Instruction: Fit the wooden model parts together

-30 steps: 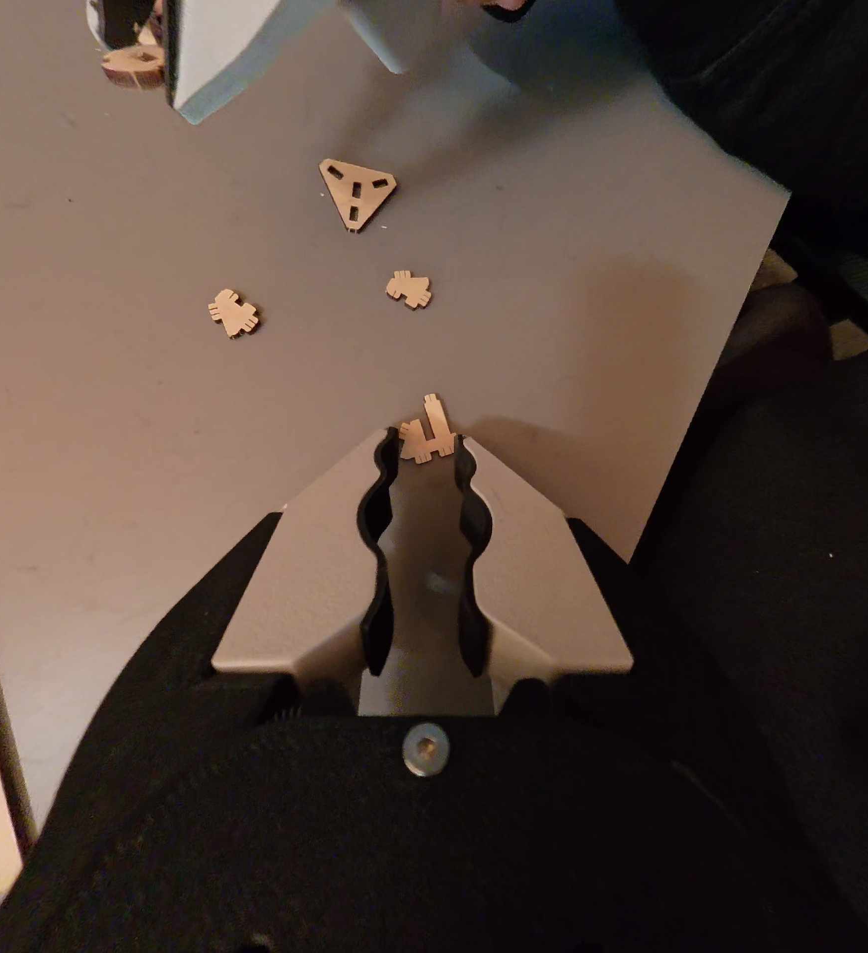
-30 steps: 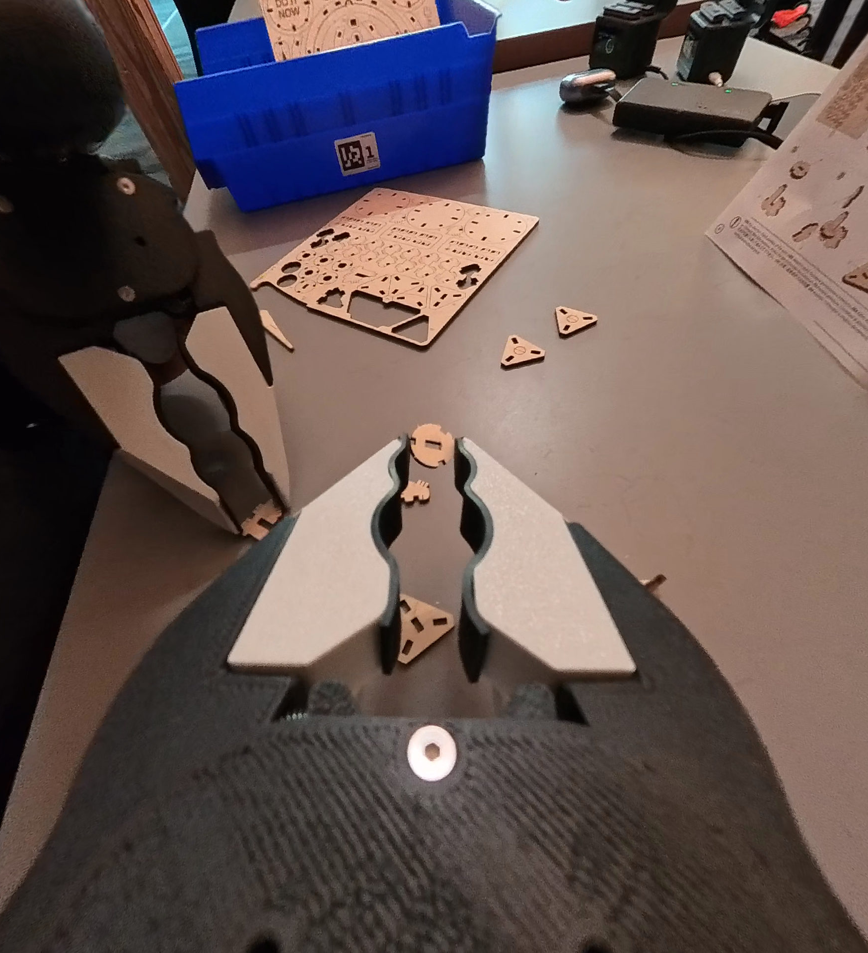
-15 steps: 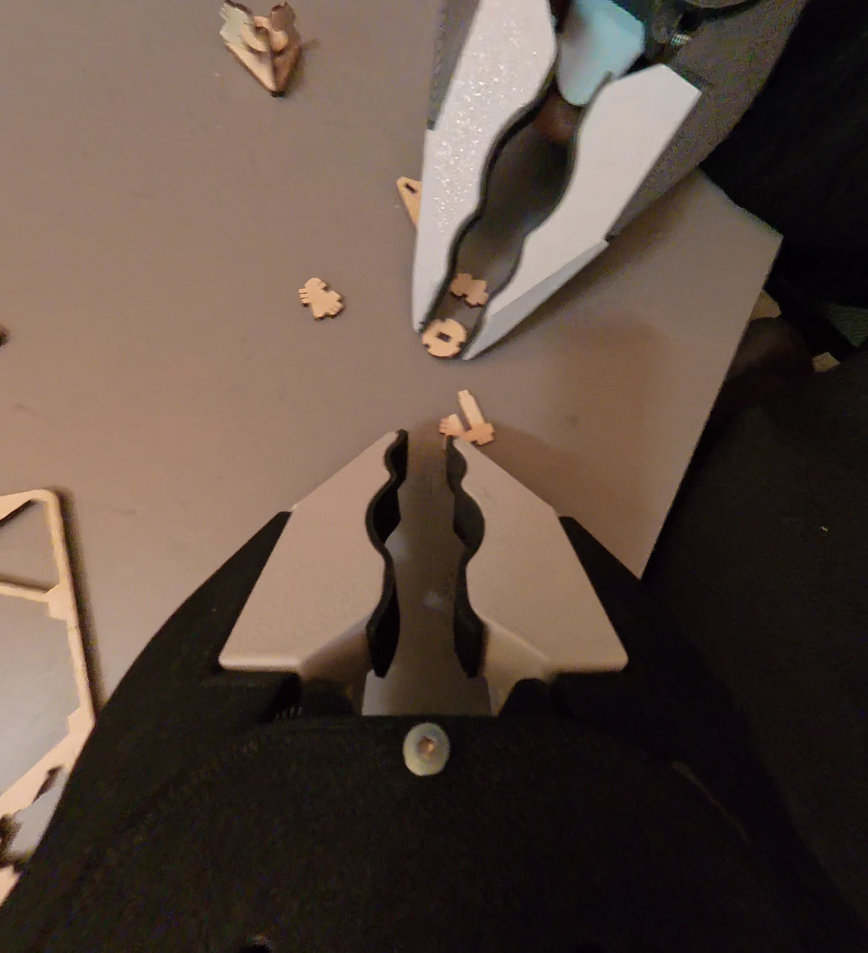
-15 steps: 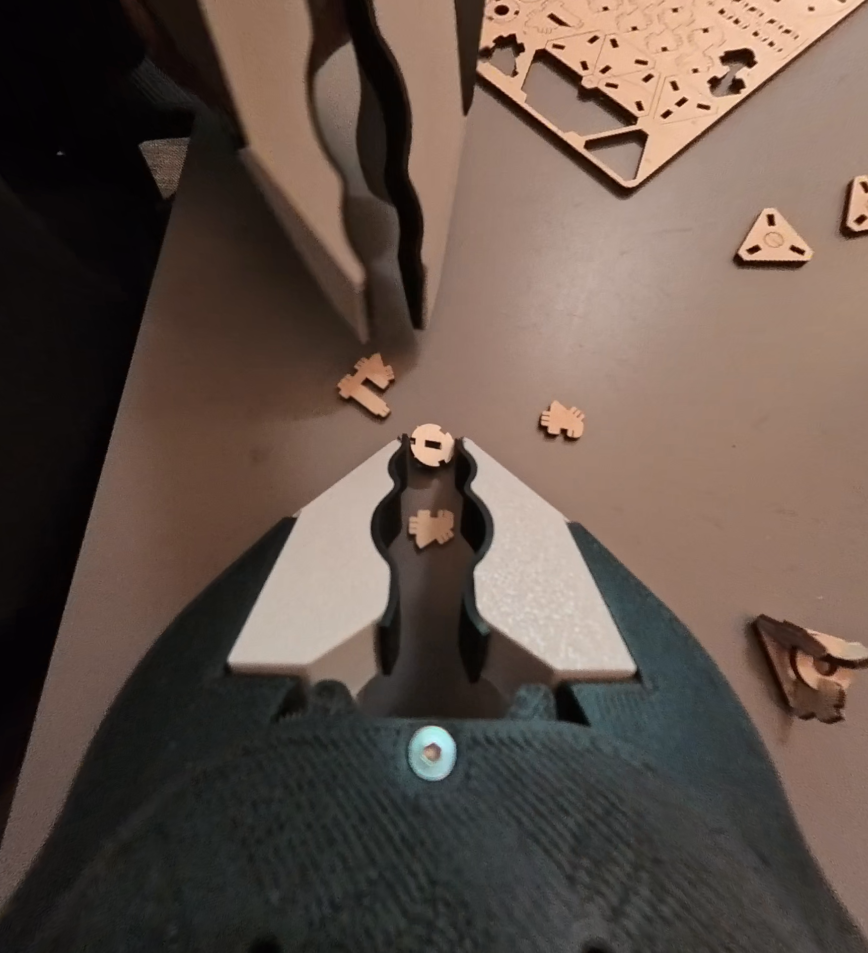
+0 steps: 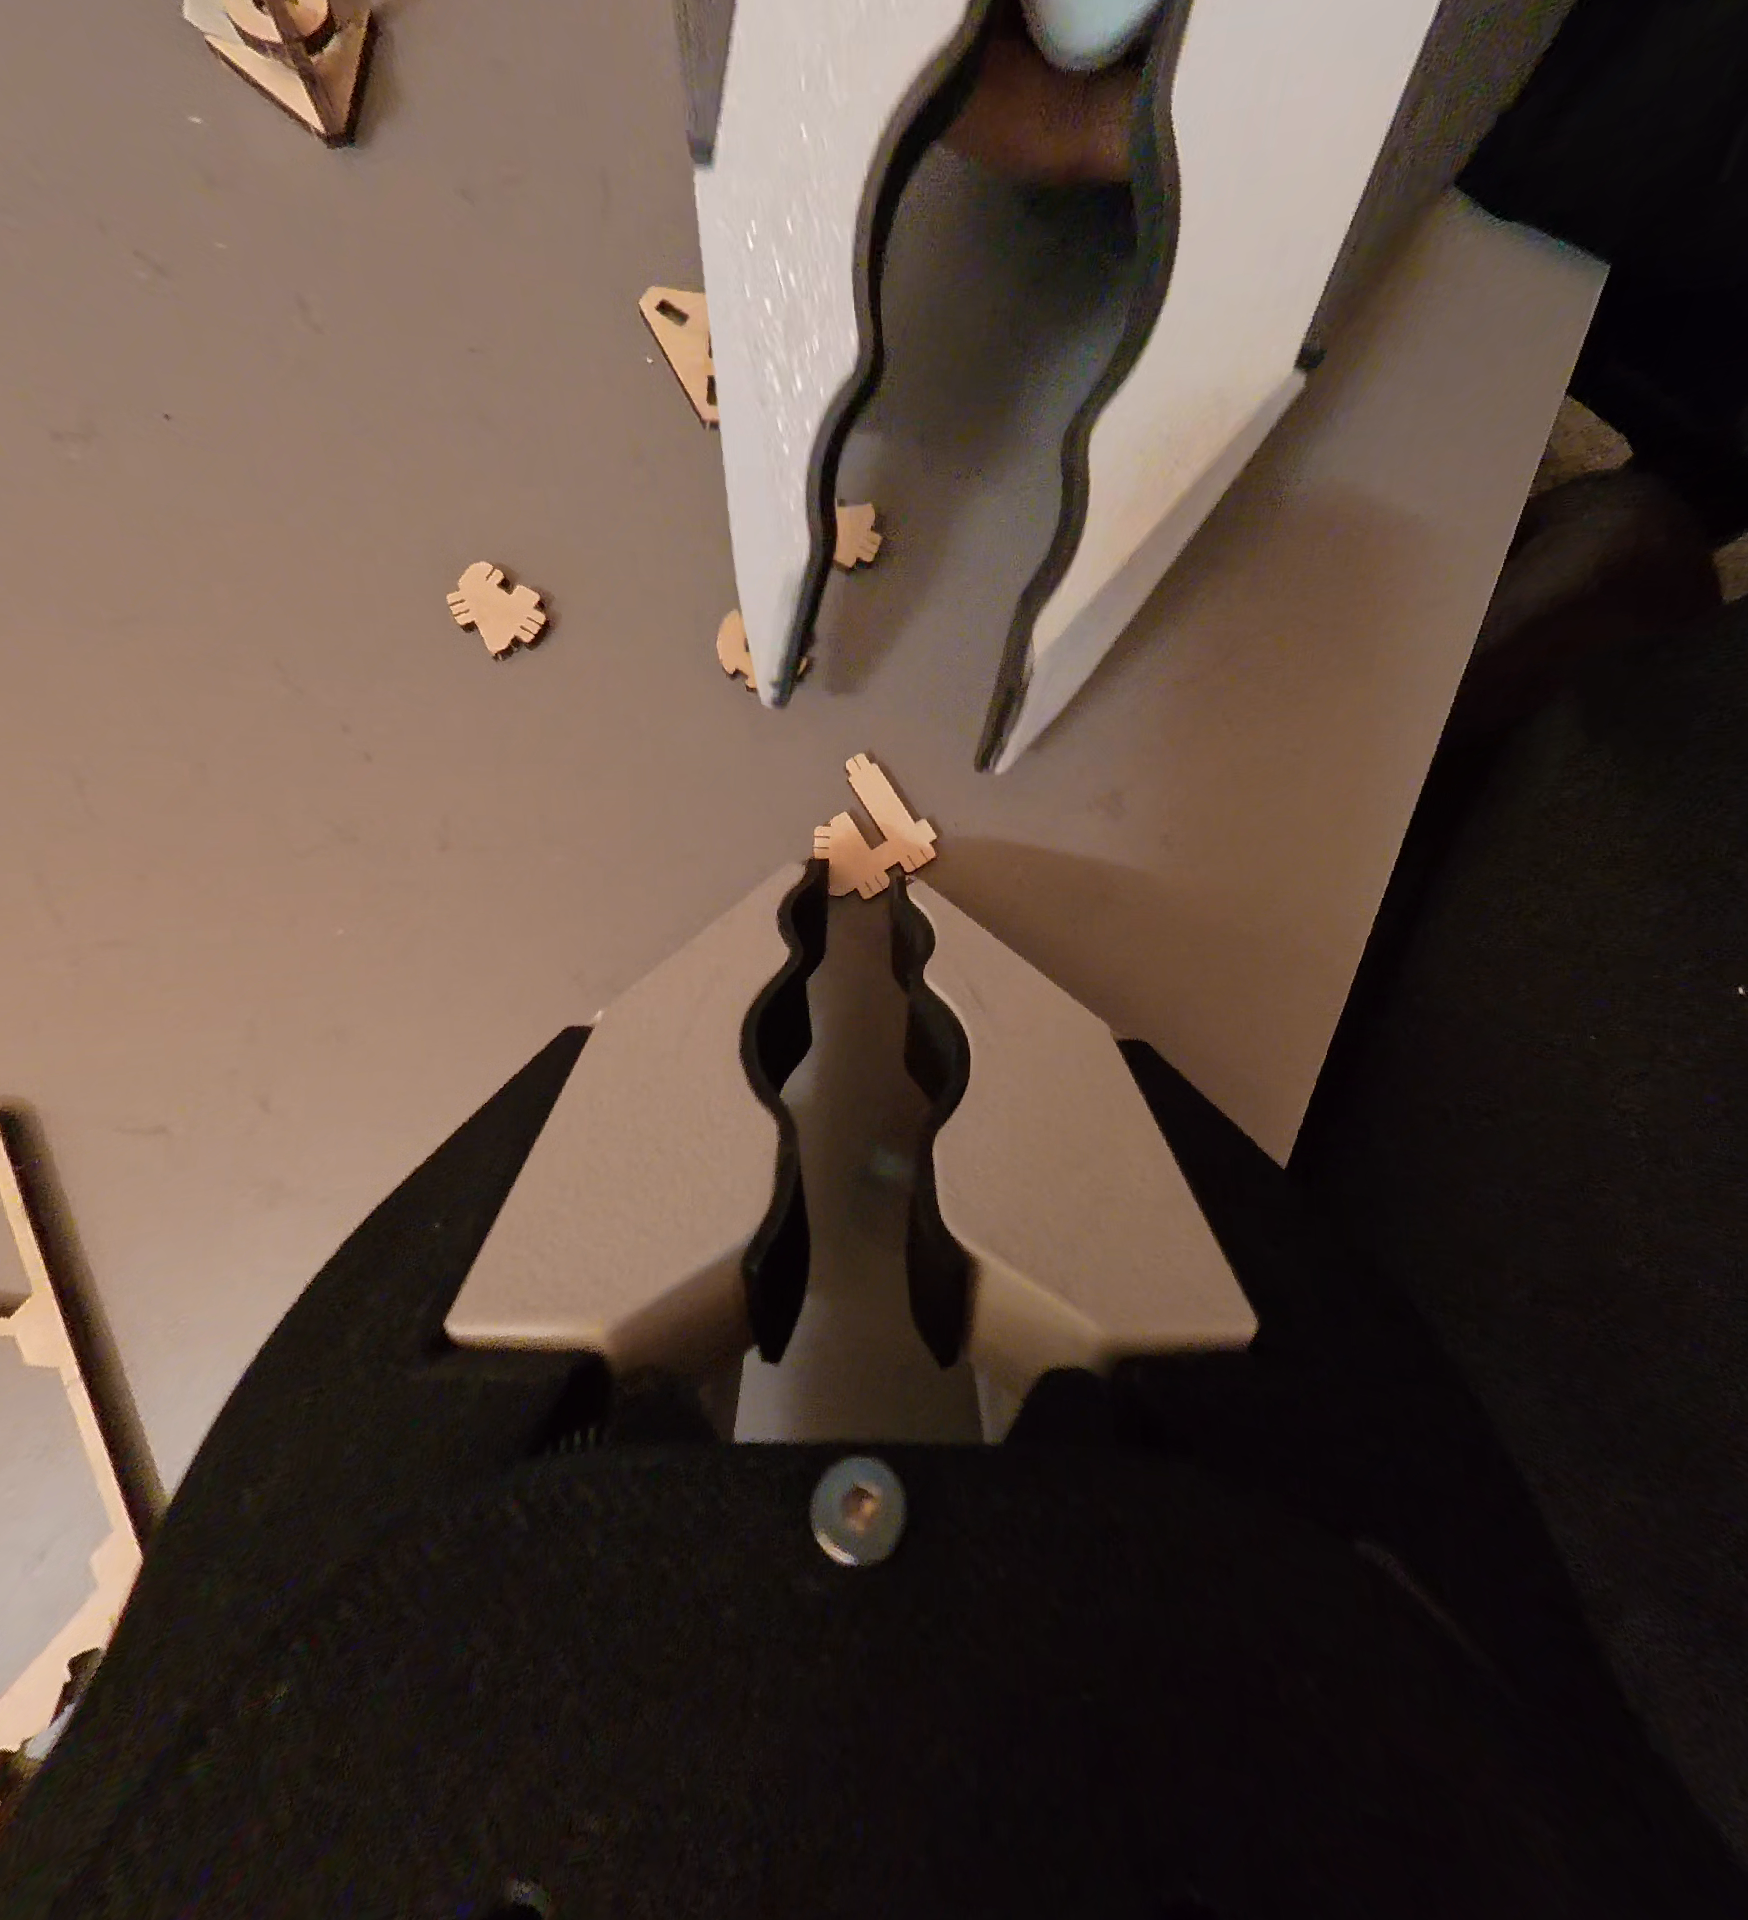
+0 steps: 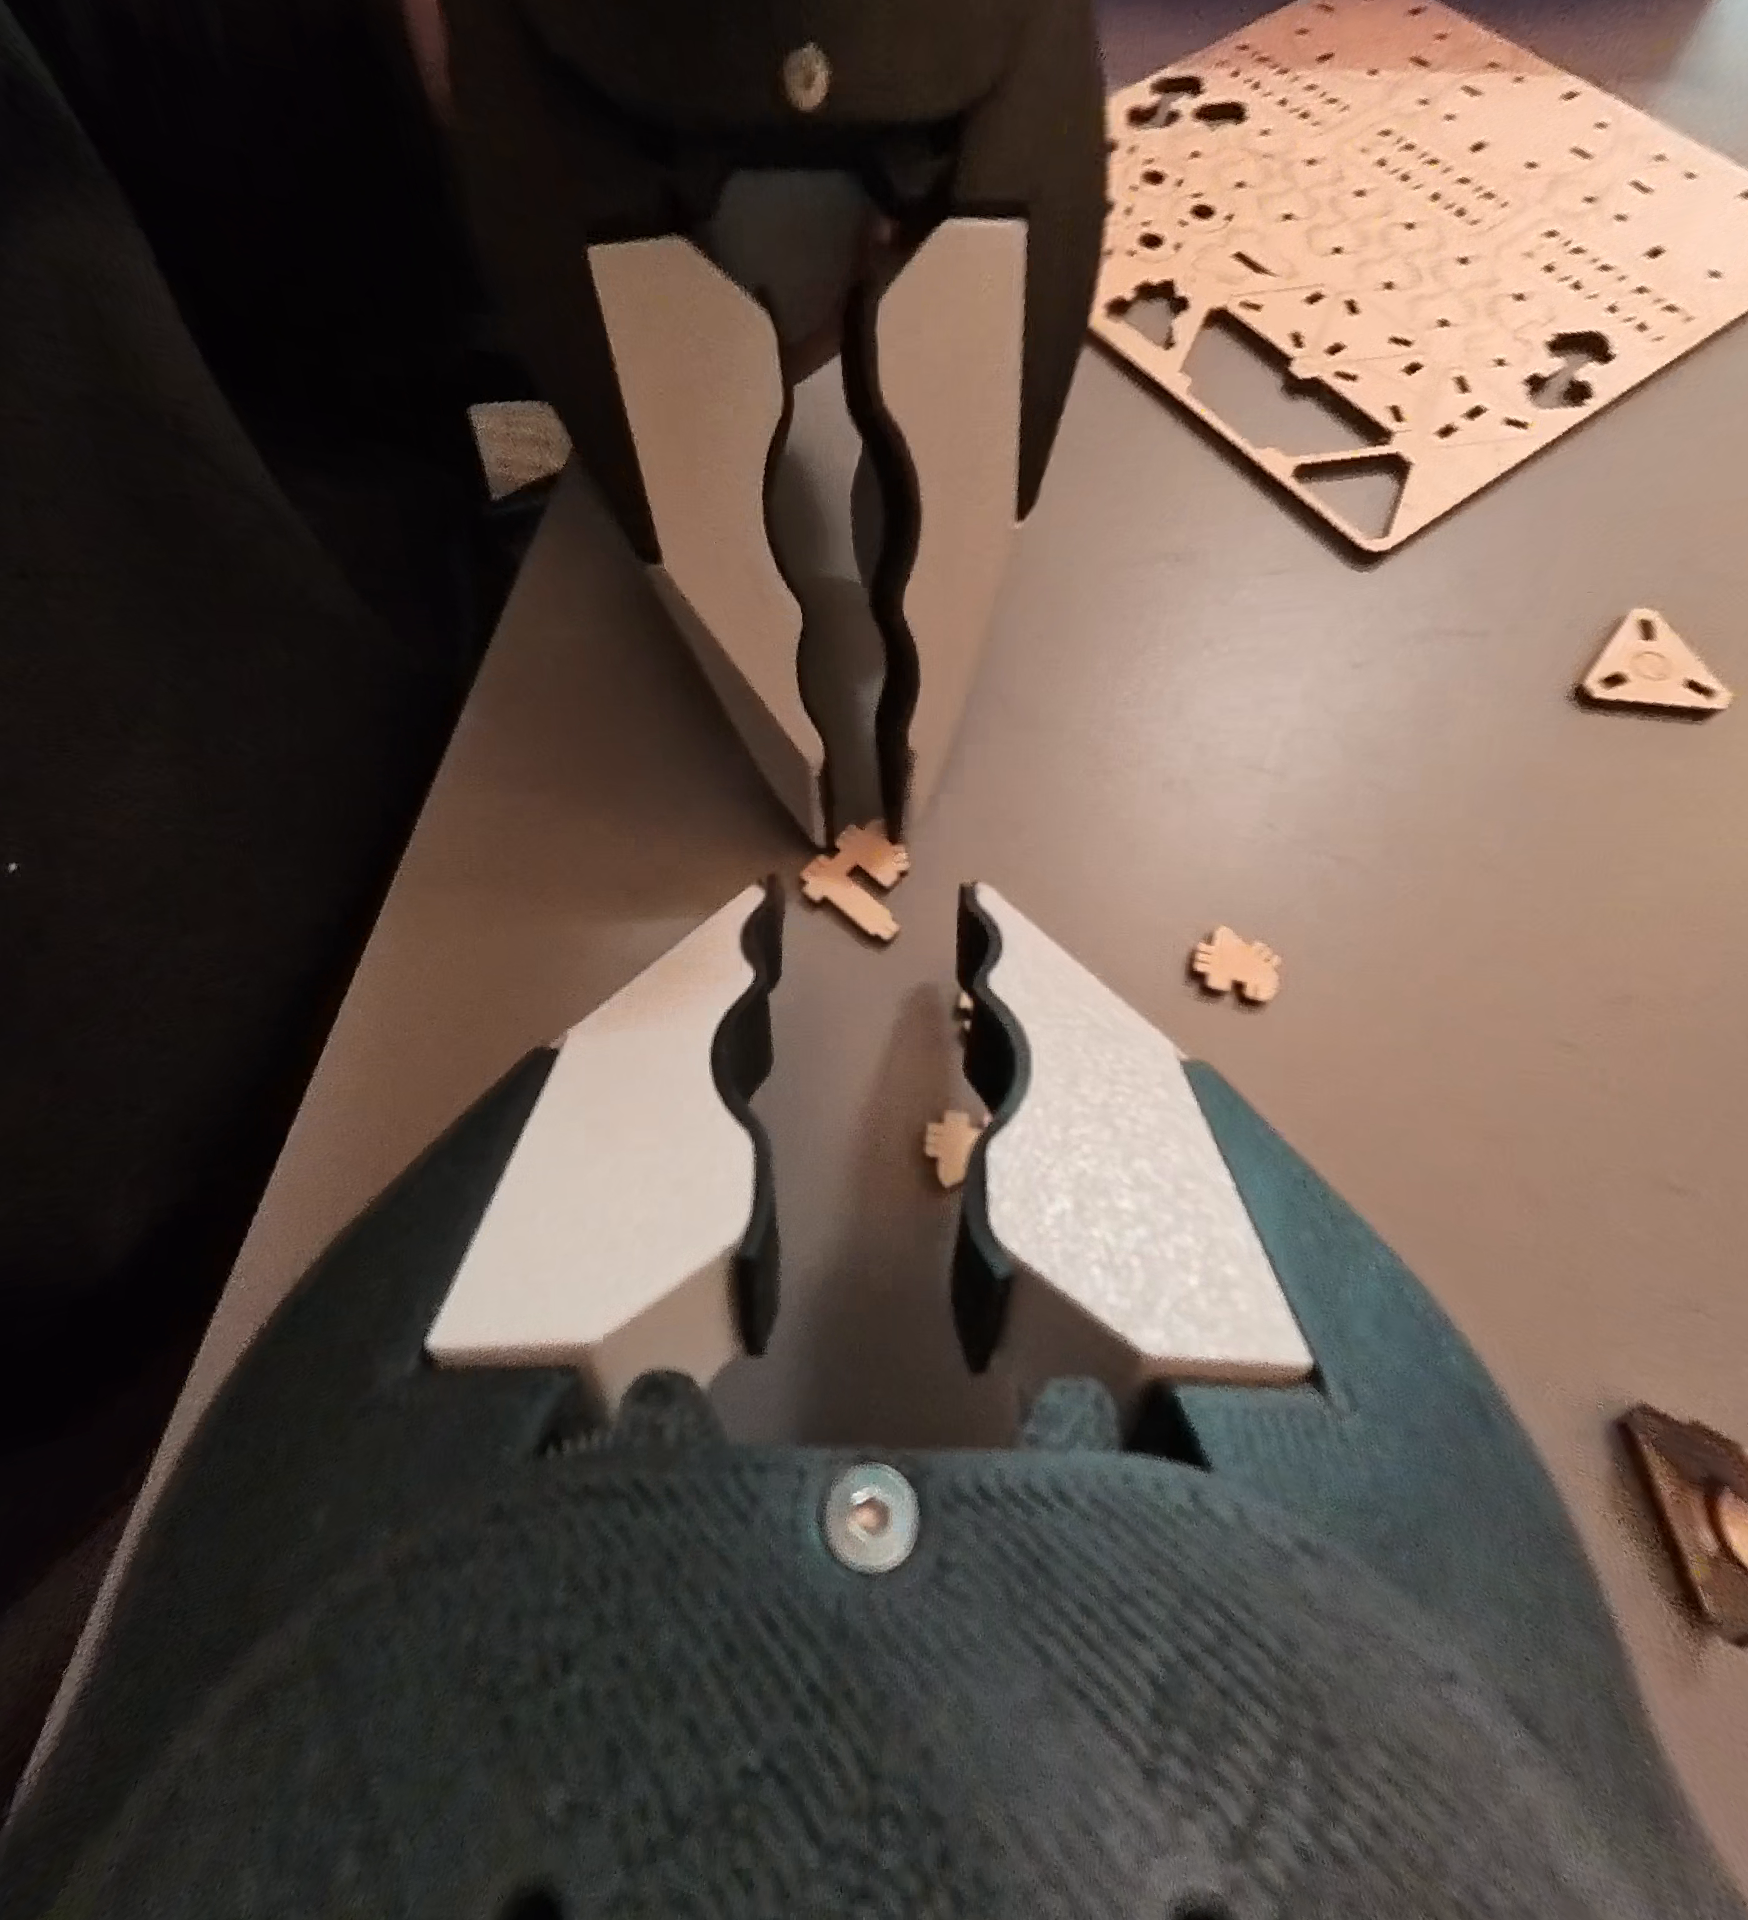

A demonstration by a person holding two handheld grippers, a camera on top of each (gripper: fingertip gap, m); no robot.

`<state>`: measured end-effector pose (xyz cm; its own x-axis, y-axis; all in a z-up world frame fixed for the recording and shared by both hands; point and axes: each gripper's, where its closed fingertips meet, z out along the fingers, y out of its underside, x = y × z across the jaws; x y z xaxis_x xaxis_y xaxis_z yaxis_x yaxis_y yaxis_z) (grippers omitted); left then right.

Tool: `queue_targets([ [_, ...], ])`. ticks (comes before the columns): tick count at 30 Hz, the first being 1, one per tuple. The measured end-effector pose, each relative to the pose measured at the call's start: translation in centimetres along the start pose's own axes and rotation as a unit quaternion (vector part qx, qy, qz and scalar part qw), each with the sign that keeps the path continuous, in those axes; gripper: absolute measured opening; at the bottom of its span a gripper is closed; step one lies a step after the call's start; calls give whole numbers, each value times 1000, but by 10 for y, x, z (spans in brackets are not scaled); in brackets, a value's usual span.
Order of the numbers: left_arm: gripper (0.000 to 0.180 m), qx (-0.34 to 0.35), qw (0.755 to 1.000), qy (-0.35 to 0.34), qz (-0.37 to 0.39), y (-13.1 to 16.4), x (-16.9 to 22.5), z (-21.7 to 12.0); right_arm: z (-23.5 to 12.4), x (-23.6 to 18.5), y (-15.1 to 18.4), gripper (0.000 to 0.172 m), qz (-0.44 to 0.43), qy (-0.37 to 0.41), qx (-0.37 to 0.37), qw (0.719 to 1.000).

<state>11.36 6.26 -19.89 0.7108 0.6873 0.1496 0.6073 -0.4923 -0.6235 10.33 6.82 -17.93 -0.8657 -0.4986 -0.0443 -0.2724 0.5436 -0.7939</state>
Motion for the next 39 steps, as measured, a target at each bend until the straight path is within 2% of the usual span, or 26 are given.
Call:
queue_targets([
  [7, 9, 6, 1000, 7, 4, 0, 1, 0, 16, -8, 10, 19, -14, -5, -35, 999],
  [11, 10, 25, 999, 40, -27, -2, 2, 0, 14, -9, 11, 8, -19, -6, -45, 999],
  [17, 36, 76, 989, 90, -89, -10, -3, -11, 11, -5, 3, 6, -76, 31, -34, 996],
  [21, 46, 148, 962, 167, -159, -26, -2, -29, 1, 1, -18, 5, -174, 103, 11, 979],
  [23, 43, 185, 938, 220, -192, -34, 1, -41, -5, 3, -27, 4, -235, 148, 28, 960],
  [25, 34, 202, 922, 256, -210, -37, 3, -48, -6, 0, -32, 4, -273, 167, 37, 947],
  [29, 16, 188, 921, 275, -203, -34, 10, -44, -4, -7, -36, 5, -292, 164, 45, 941],
  [31, 2, 177, 926, 271, -195, -31, 11, -40, -5, -8, -37, 5, -291, 163, 54, 941],
  [35, 0, 222, 921, 256, -194, -40, 2, -50, -20, 6, -51, 11, -215, 187, 120, 951],
  [39, 0, 271, 913, 246, -179, -52, 0, -57, -33, 10, -60, 14, -105, 139, 187, 967],
])
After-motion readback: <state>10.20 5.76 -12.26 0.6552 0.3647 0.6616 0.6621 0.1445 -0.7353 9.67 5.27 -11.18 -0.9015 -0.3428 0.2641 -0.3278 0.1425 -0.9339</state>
